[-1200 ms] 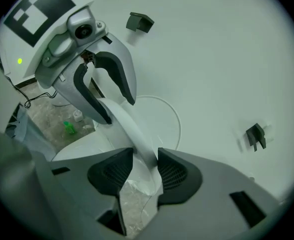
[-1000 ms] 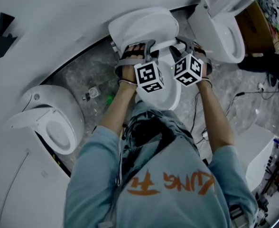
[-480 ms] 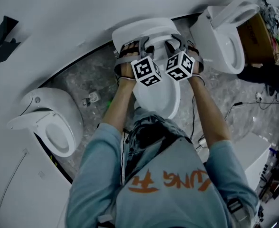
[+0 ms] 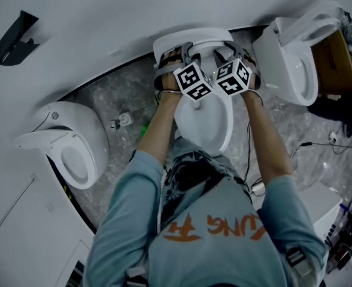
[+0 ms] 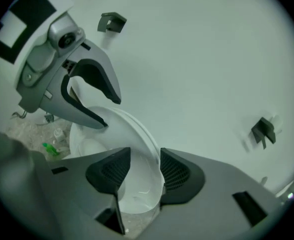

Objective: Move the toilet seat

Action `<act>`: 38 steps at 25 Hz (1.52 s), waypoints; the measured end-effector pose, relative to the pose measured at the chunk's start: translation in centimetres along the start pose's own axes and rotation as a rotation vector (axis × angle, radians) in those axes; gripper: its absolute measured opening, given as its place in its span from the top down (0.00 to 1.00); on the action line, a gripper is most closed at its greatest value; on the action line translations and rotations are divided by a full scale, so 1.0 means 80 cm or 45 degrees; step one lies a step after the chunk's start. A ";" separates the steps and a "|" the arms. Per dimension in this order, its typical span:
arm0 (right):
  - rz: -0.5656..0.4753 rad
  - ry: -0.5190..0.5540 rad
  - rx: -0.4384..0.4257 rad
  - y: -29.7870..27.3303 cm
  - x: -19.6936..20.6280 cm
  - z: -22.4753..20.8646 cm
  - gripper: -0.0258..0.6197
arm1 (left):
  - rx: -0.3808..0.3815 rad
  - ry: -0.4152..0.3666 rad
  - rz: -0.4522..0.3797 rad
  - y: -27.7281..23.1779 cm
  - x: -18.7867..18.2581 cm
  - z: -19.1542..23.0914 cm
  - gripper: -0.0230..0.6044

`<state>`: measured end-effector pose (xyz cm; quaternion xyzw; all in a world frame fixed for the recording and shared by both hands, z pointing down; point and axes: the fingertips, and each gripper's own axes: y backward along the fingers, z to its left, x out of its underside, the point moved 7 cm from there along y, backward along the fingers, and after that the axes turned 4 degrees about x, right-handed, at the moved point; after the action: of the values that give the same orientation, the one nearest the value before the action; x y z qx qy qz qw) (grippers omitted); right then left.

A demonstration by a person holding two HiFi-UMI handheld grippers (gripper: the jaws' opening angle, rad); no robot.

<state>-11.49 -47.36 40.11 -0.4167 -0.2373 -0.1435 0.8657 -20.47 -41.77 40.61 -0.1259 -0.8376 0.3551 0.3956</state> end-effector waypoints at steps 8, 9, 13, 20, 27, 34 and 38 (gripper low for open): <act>-0.312 -0.537 -0.040 0.117 0.026 -0.037 0.77 | -0.163 0.370 -0.104 0.107 -0.041 -0.029 0.67; -0.357 -0.593 -0.041 0.134 0.029 -0.040 0.81 | -0.196 0.464 -0.148 0.127 -0.048 -0.035 0.67; -0.542 -0.745 -0.062 0.196 0.030 -0.053 0.95 | -0.346 0.789 -0.334 0.199 -0.073 -0.053 0.68; -0.808 -0.897 -0.205 0.310 0.048 -0.061 0.96 | -0.671 1.053 -0.627 0.306 -0.117 -0.120 0.94; -0.861 -0.772 -0.344 0.353 0.058 -0.038 0.96 | -0.751 1.065 -0.651 0.351 -0.127 -0.175 0.96; -0.931 -0.712 -0.389 0.368 0.027 -0.025 0.96 | -0.853 1.055 -0.628 0.391 -0.114 -0.177 0.96; -0.964 -0.688 -0.400 0.372 0.008 -0.014 0.96 | -0.908 1.064 -0.618 0.410 -0.098 -0.170 0.96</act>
<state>2.61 -30.09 20.42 -0.4491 -0.5637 -0.3689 0.5869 -7.36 -15.43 19.28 -0.1851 -0.6835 -0.1279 0.6944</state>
